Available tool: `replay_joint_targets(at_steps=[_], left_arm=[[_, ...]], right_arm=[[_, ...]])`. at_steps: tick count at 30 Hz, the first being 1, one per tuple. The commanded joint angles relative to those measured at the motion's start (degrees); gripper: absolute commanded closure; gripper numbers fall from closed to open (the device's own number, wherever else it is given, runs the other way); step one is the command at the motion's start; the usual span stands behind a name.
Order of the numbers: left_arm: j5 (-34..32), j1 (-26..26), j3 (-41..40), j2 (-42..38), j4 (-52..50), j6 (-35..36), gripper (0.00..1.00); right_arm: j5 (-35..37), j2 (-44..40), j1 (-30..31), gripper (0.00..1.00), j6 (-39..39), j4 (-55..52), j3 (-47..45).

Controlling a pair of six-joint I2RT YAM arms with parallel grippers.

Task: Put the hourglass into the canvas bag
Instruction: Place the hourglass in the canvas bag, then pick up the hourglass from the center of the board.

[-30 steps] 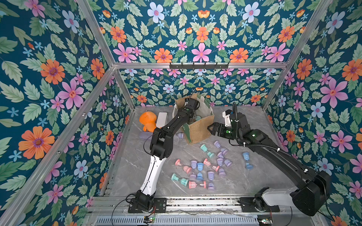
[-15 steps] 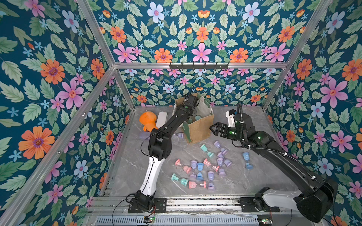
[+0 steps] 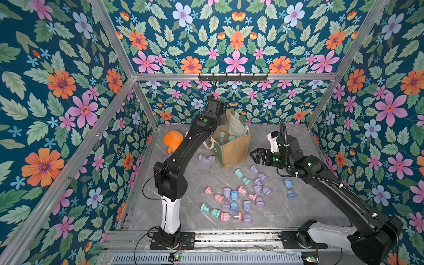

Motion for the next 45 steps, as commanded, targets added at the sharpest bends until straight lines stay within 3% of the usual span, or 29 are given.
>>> replay_joint_targets(at_steps=[1,10,13,19,25,33,45], left_arm=[[-0.51,0.01,-6.26,-7.09,2.90,-0.87,0.38],[-6.86,0.02,-34.37,-29.85,7.01,-7.57,0.39],[-9.55,0.11,-40.53,-34.21,5.21,-10.63,0.39],[-11.90,0.49,-52.98,-39.05,5.98,-17.04,0.39],[-10.94,1.67,-57.97,-34.96,7.54,-21.23,0.39],[-6.34,6.42,-63.12,-28.78,18.49,-26.26,0.39],[-0.69,10.04,-59.55,-16.65,25.55,-32.19,0.37]], right_arm=[[-0.31,-1.07,0.08,0.01,-4.48,-1.54,-0.91],[-6.28,-3.58,0.14,0.01,-10.44,5.47,-8.60],[-9.54,-3.36,0.43,0.01,-10.54,9.49,-10.73],[-7.92,-0.25,3.13,0.01,-10.20,12.89,-11.56],[-7.53,3.37,6.60,0.01,-9.39,17.56,-11.70],[-7.10,7.99,9.54,0.01,-9.09,19.36,-9.20],[-6.92,11.64,9.93,0.01,-7.95,20.78,-6.64]])
